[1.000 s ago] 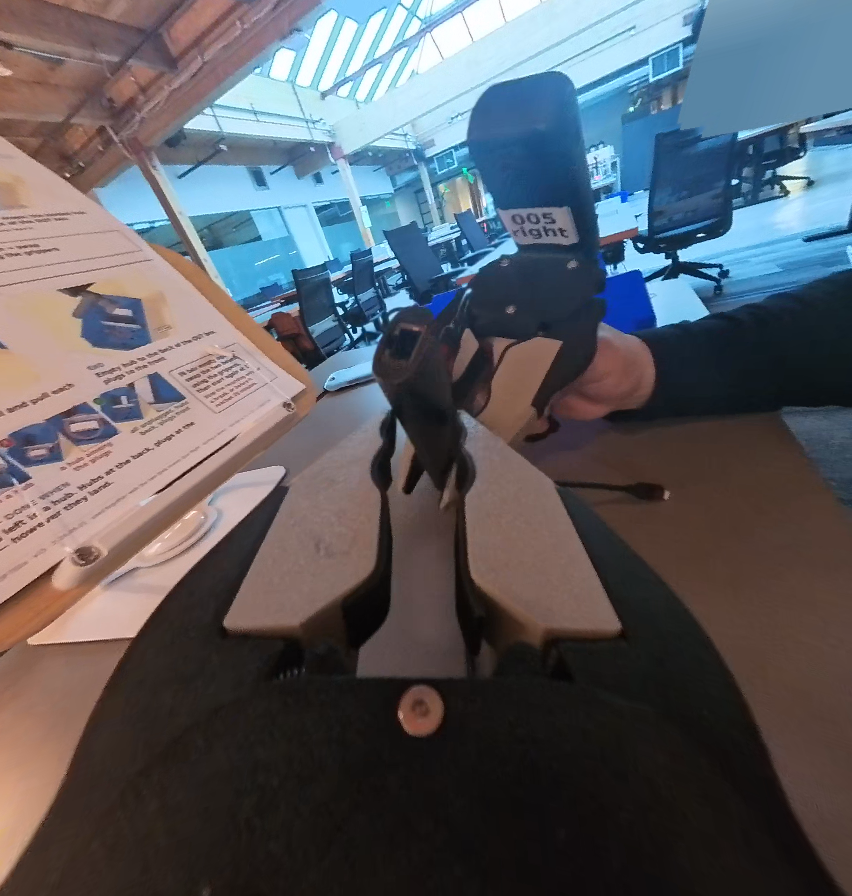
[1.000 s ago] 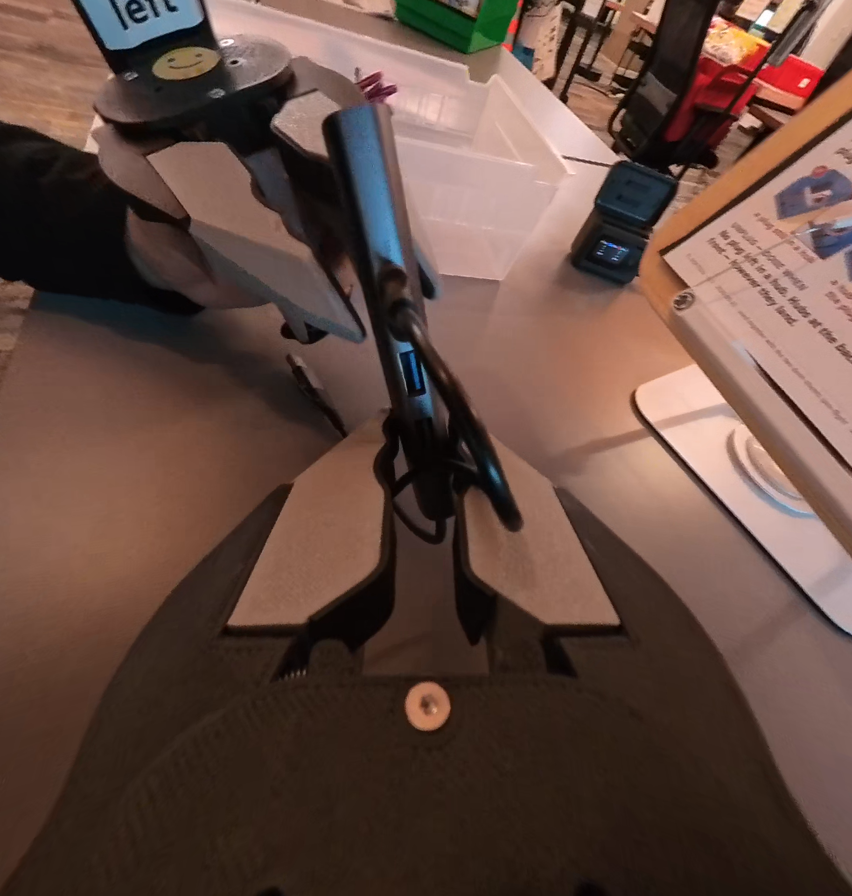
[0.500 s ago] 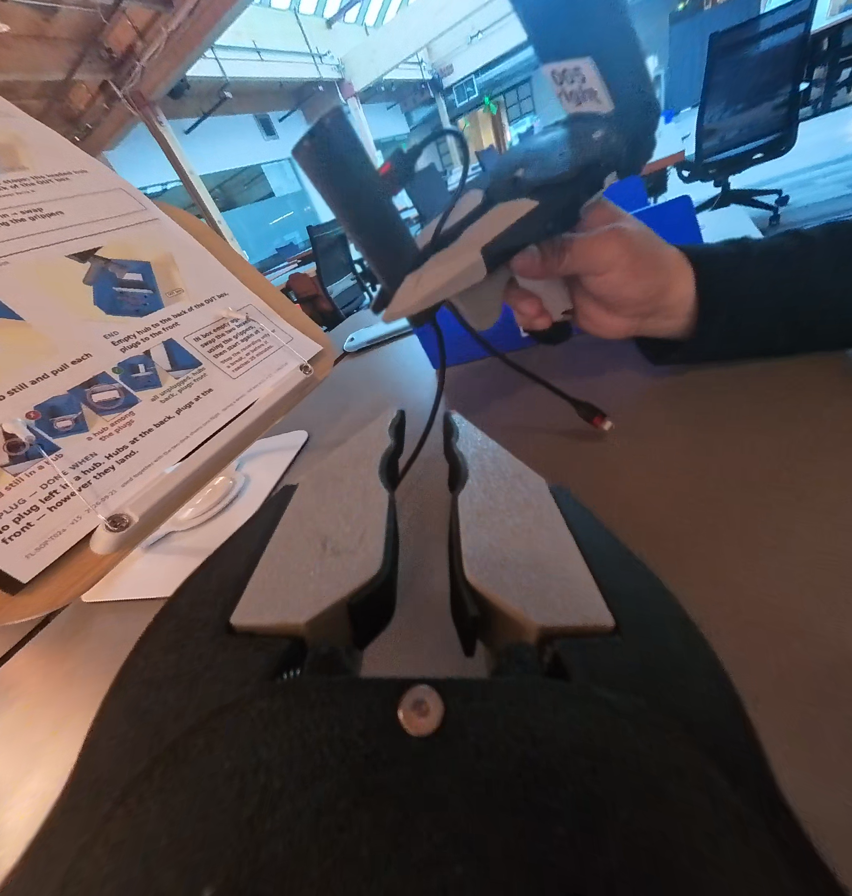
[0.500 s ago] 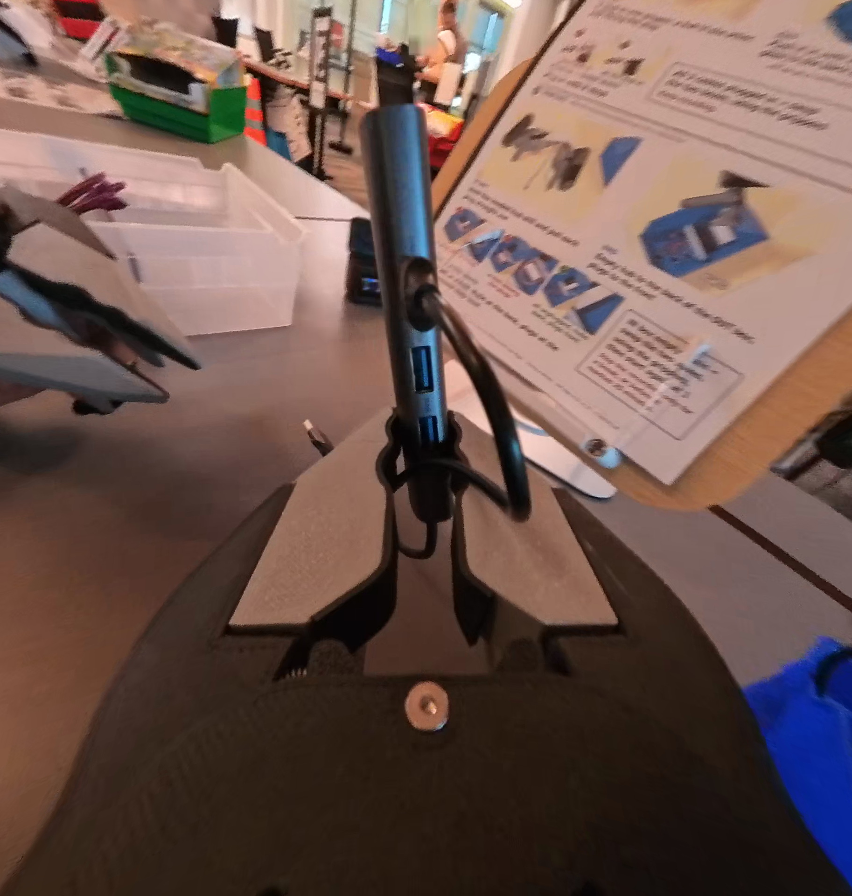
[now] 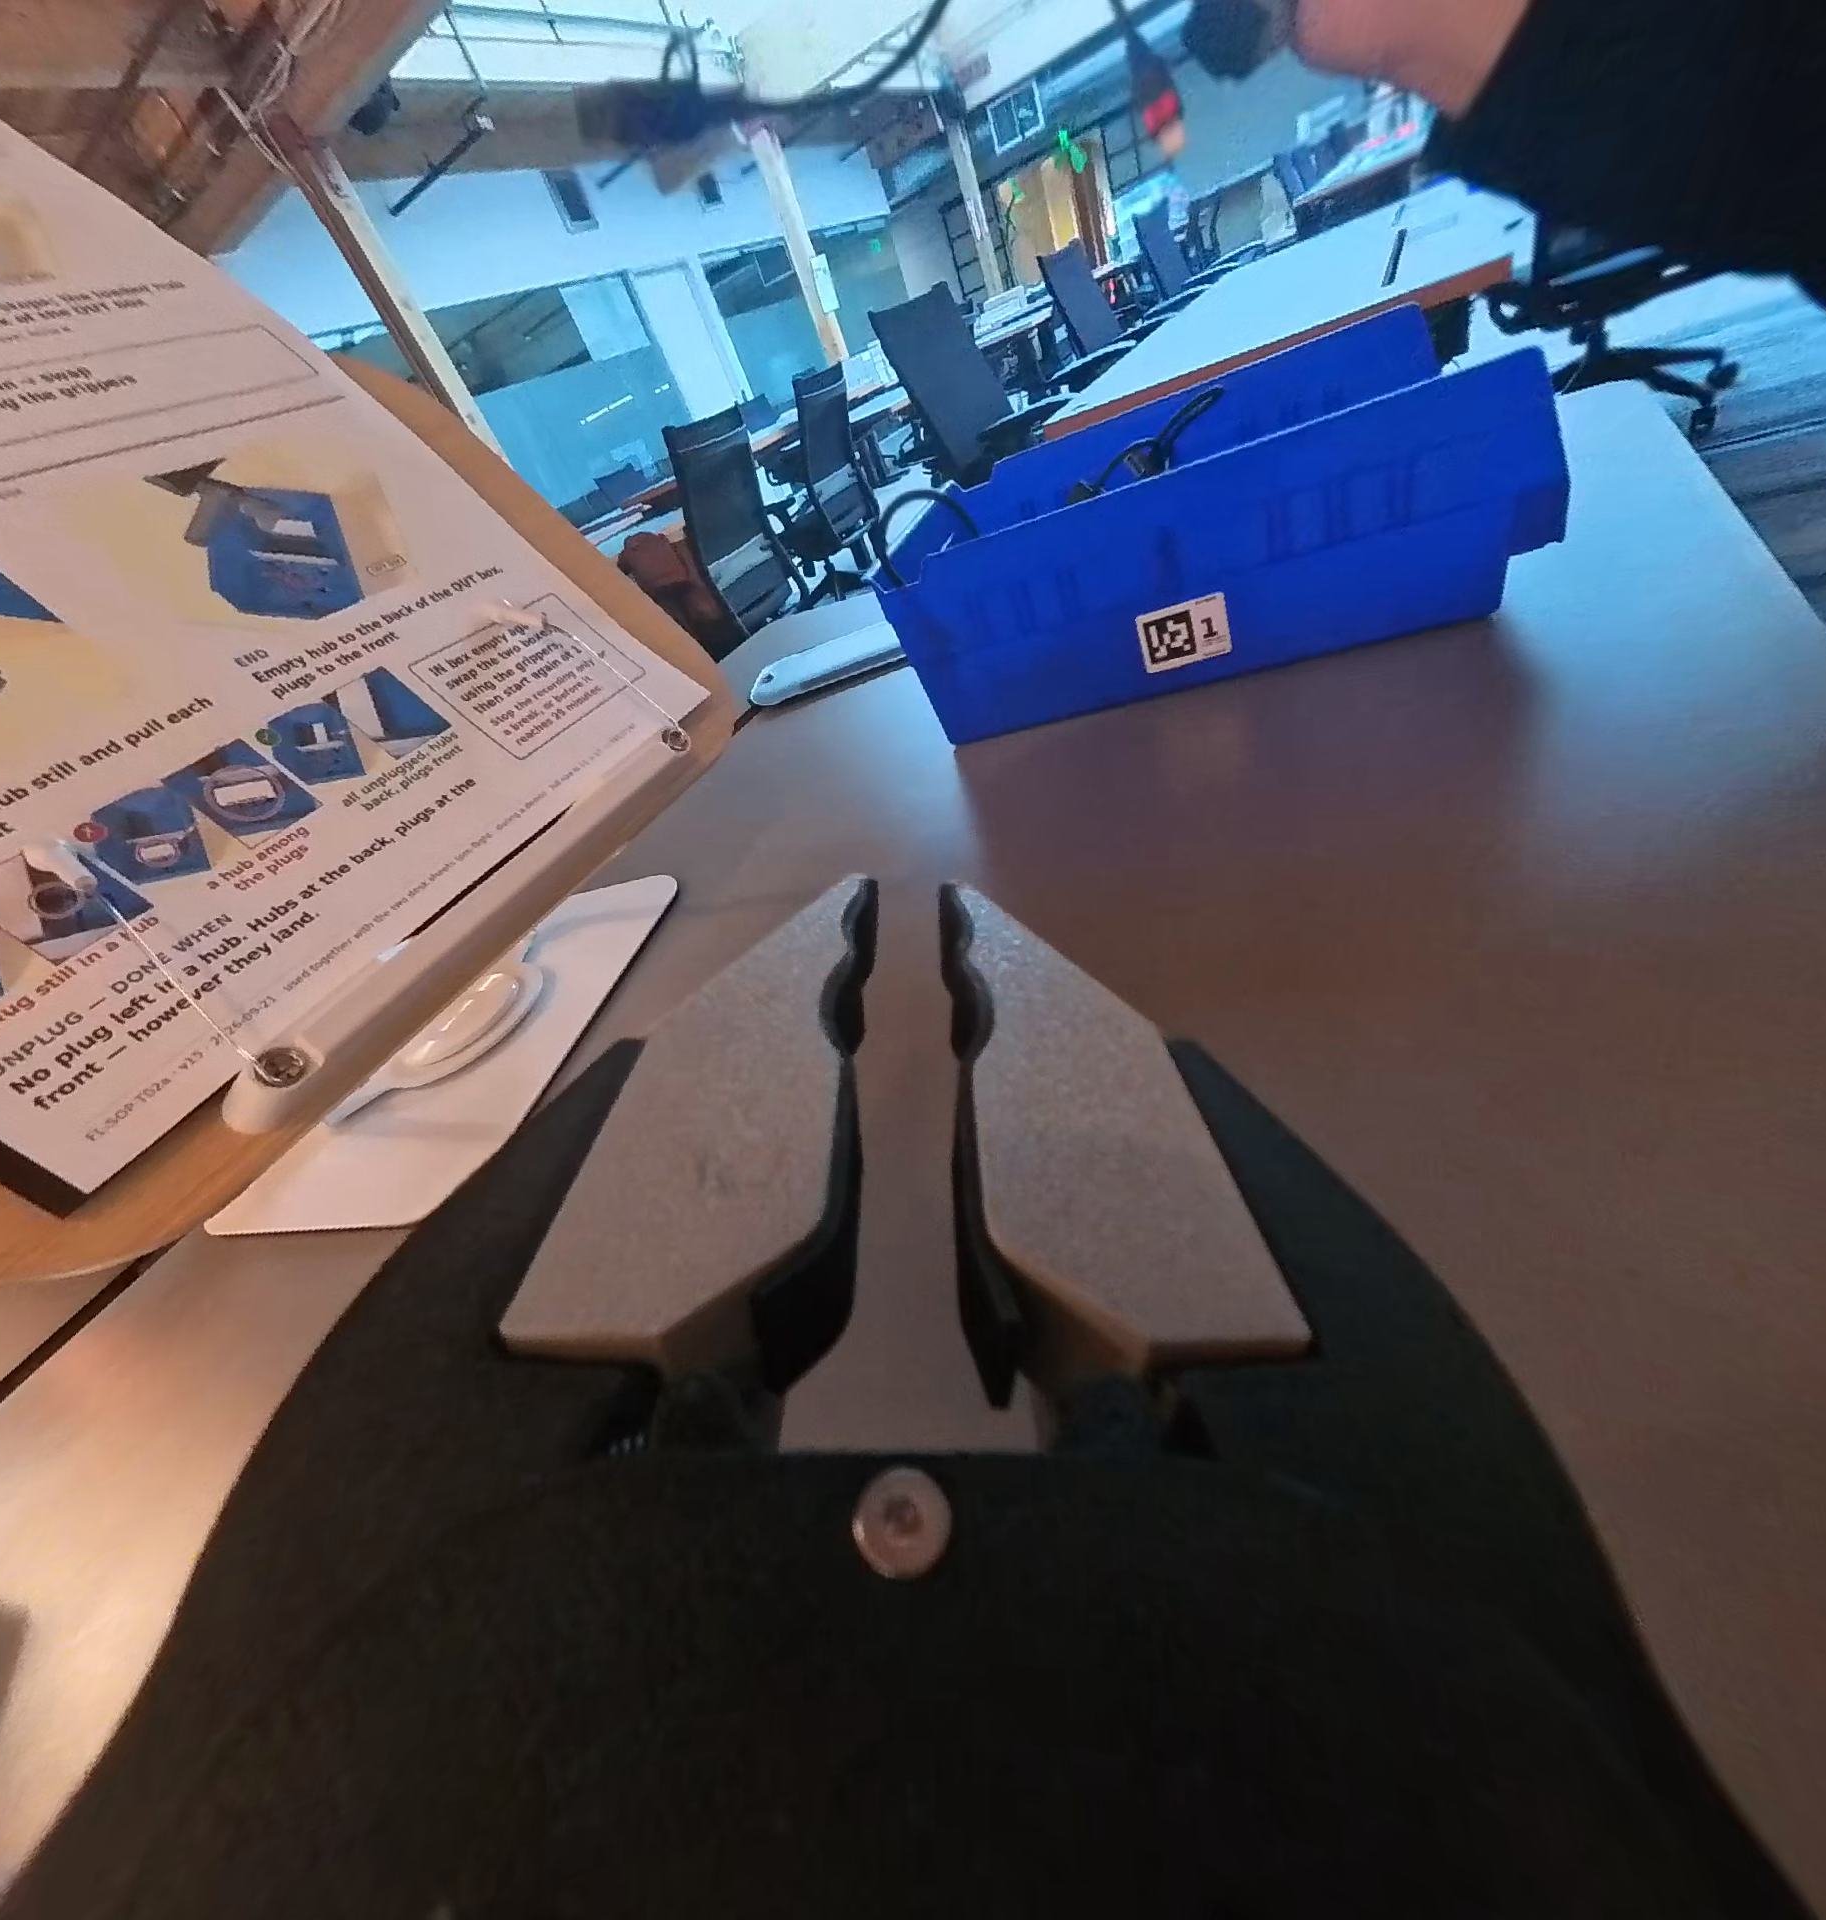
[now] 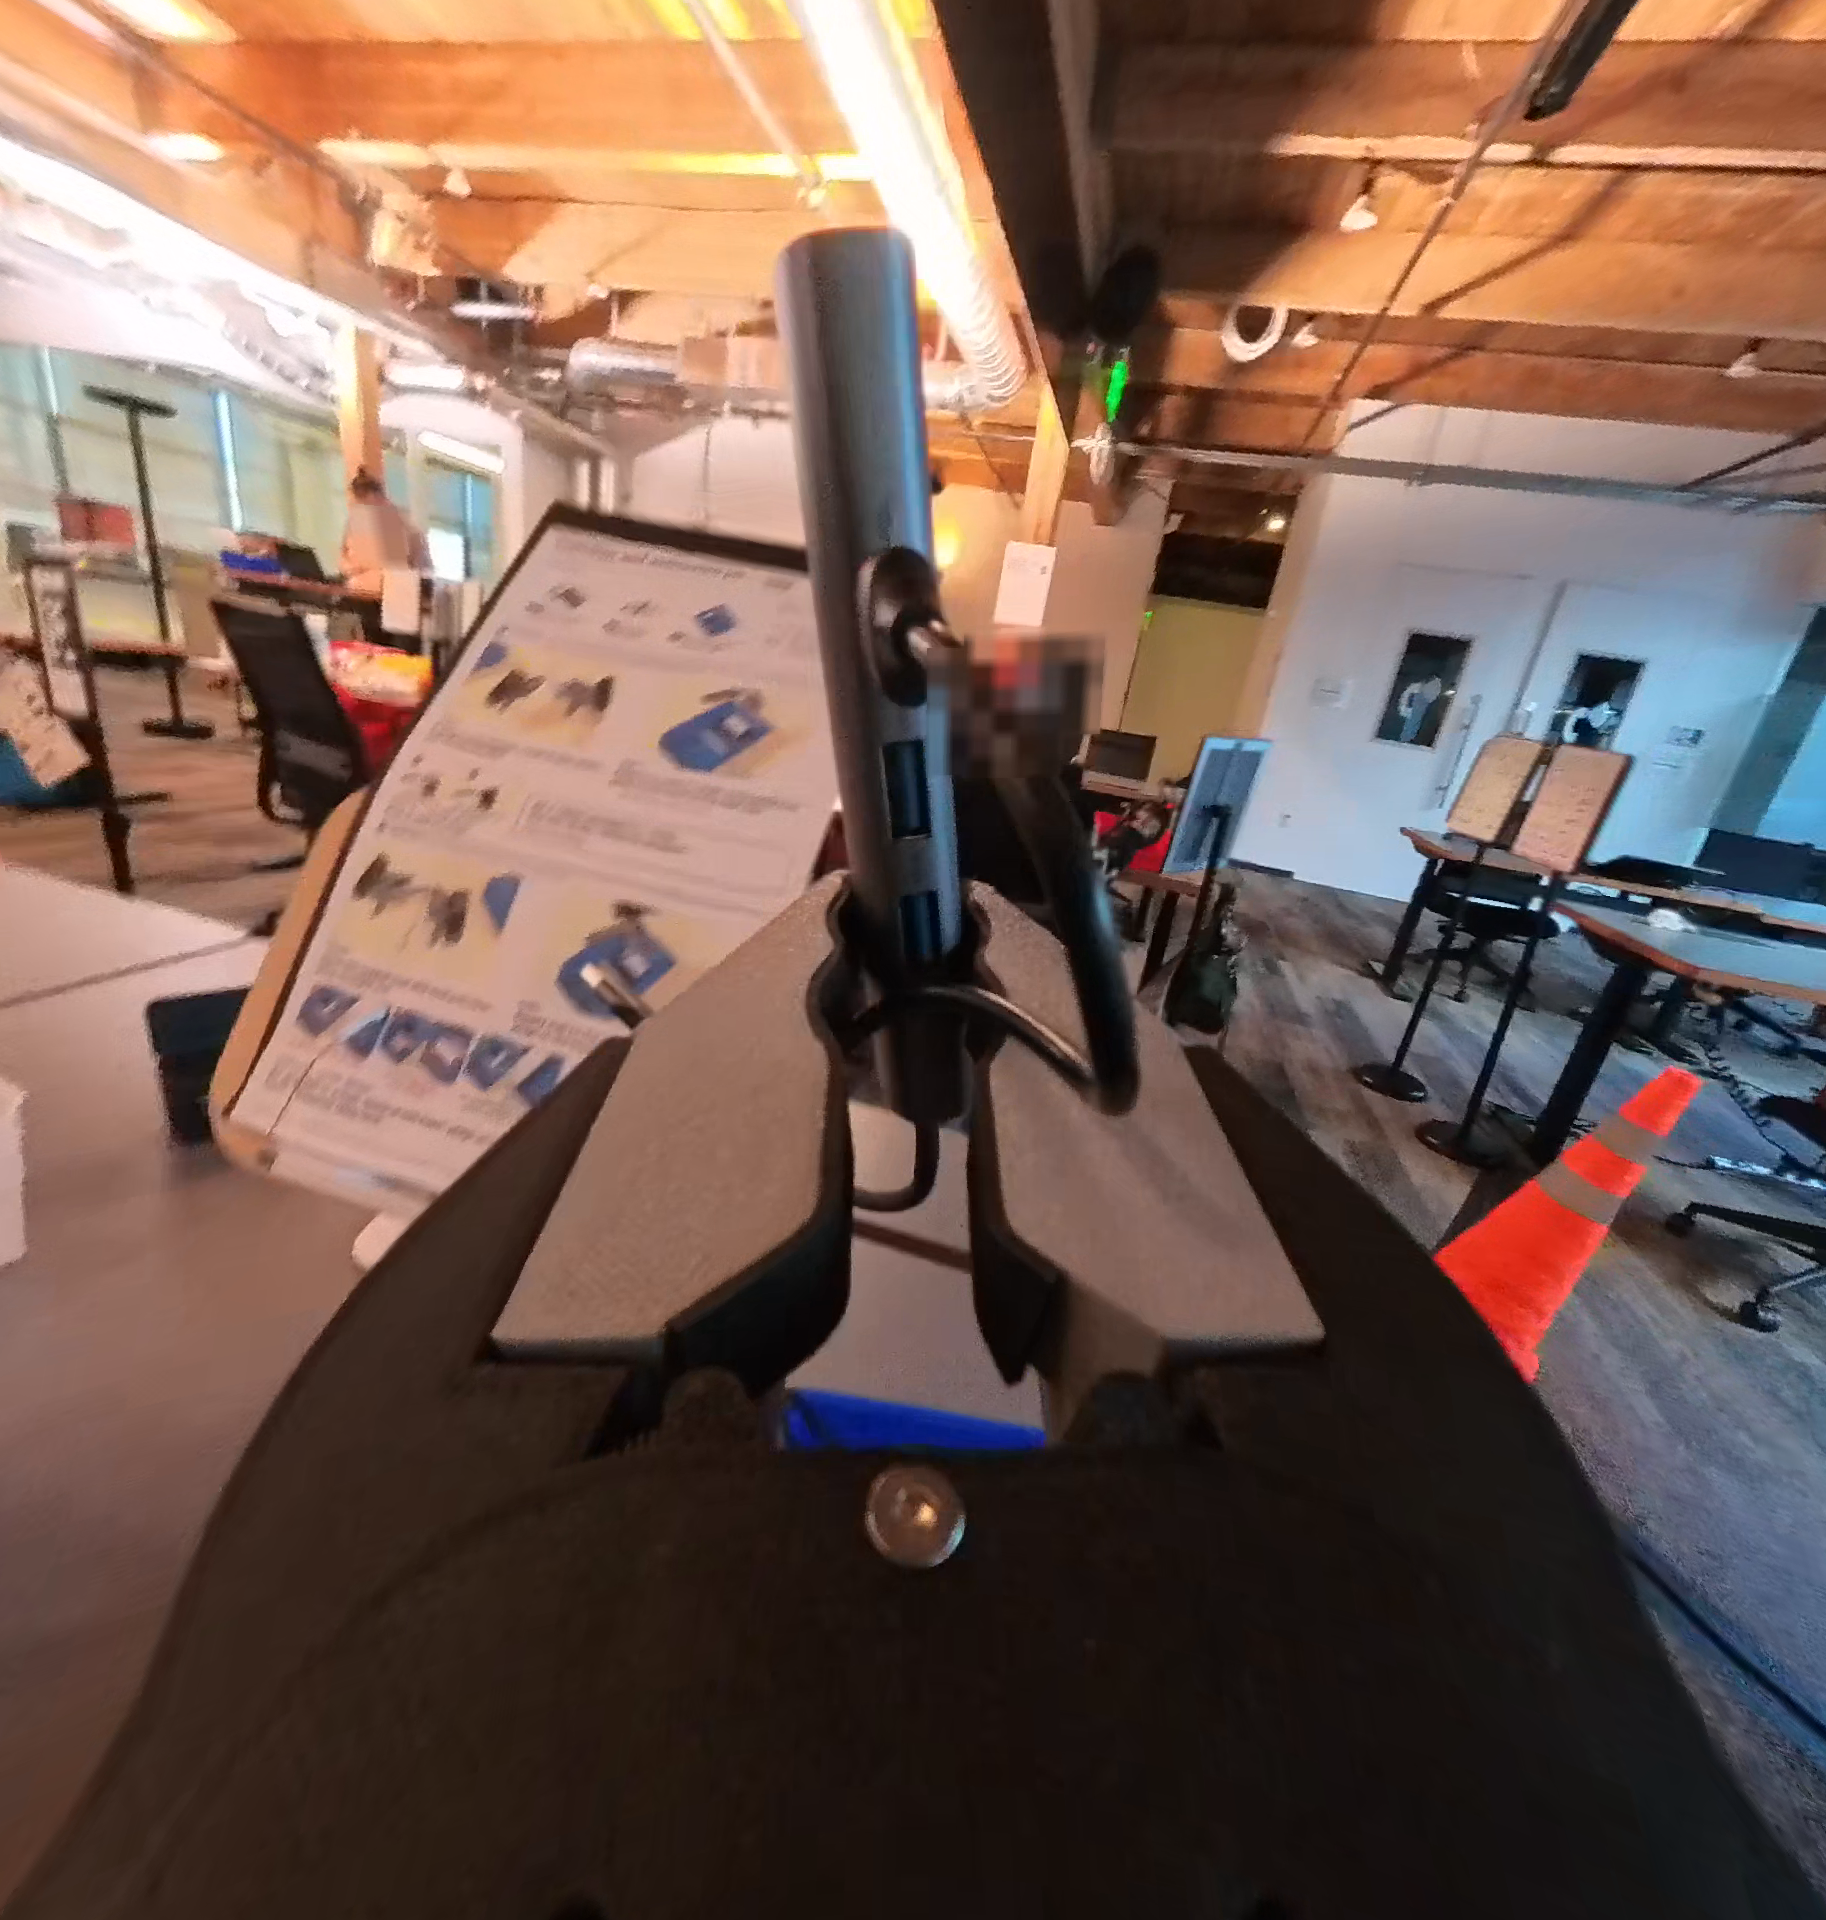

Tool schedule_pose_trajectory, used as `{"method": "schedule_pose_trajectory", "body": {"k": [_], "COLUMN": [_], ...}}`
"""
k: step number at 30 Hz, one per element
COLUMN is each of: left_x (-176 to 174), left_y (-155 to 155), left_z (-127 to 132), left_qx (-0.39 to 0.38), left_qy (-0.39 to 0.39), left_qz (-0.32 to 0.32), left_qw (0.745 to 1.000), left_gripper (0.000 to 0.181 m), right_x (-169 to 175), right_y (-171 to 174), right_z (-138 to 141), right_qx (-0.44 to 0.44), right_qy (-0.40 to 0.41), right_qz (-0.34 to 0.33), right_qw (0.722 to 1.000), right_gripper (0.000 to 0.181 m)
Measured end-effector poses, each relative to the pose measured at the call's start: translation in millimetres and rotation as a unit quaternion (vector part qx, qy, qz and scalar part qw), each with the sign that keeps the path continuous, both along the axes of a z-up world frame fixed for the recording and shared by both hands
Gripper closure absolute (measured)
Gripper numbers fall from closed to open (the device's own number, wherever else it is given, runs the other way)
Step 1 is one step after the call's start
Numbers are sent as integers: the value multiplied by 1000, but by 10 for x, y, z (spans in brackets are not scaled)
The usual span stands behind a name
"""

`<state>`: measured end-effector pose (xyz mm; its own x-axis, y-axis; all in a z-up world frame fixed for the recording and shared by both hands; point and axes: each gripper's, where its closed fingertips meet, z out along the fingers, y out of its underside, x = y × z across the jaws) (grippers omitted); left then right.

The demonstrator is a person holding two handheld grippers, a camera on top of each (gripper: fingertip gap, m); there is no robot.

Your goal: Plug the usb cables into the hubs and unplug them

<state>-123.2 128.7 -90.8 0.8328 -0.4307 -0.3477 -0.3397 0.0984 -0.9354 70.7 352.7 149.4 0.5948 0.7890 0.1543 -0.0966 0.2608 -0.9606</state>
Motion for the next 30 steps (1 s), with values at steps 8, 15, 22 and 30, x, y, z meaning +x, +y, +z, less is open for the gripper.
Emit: {"method": "schedule_pose_trajectory", "body": {"k": [8,15,22,30], "left_x": [1,23,74,57], "left_y": [15,5,39,38], "left_z": [4,17,-103,-115], "left_qx": [-4,-4,-21,-26], "left_qy": [2,0,23,17], "left_qz": [-6,-12,-16,-15], "left_qw": [1000,1000,999,999], "left_gripper": [173,174,175,175], "right_x": [108,721,787,748], "right_y": [826,1226,1238,1338], "right_z": [-651,-2879,-3134,-3082], "right_qx": [-167,-88,-94,-117], "right_qy": [0,-656,-837,-860], "right_qz": [89,-28,-19,-83], "right_qw": [982,749,539,489], "right_gripper": [168,166,166,162]}}
